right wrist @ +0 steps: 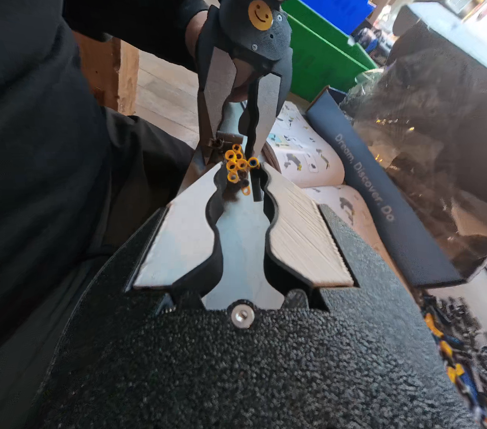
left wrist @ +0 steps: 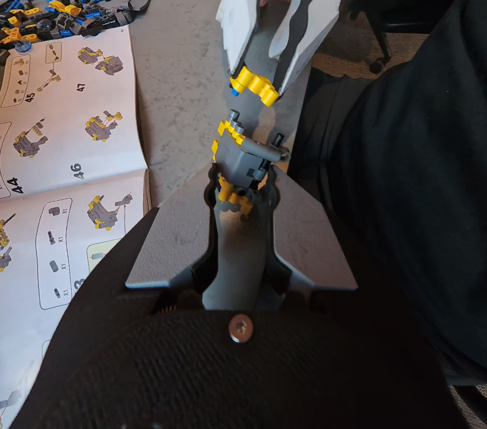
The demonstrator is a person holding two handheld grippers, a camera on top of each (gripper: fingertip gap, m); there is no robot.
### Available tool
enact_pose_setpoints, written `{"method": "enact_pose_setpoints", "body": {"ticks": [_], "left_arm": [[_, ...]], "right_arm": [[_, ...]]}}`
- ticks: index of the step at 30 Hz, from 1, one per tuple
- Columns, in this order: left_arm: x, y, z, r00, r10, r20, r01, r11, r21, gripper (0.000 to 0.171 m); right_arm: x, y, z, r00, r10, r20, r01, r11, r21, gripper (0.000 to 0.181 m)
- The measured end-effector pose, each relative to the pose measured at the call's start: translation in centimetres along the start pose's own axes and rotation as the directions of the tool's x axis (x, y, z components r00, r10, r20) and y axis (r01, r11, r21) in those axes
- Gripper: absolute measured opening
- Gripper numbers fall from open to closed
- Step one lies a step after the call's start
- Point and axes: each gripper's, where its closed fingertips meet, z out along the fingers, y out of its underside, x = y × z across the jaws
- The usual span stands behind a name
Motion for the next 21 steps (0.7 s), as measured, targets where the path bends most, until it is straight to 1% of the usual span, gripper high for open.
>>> {"method": "enact_pose_setpoints", "body": {"ticks": [3, 10, 21], "left_arm": [[-0.1, 0.0, 0.0, 1.000, -0.023, -0.019, 0.023, 1.000, -0.004, 0.035], [-0.4, 0.1, -0.2, 0.995, -0.080, -0.059, 0.080, 0.997, -0.009, 0.034], [-0.6, 0.1, -0.2, 0.992, -0.101, -0.069, 0.100, 0.995, -0.009, 0.034]], "right_arm": [[0.3, 0.3, -0.1, 0.998, 0.060, 0.010, -0.059, 0.998, -0.019, 0.023], [0.9, 1.1, 0.1, 0.995, 0.096, -0.010, -0.096, 0.994, -0.059, 0.023], [1.0, 1.2, 0.3, 0.998, 0.065, -0.021, -0.067, 0.996, -0.065, 0.023]]}}
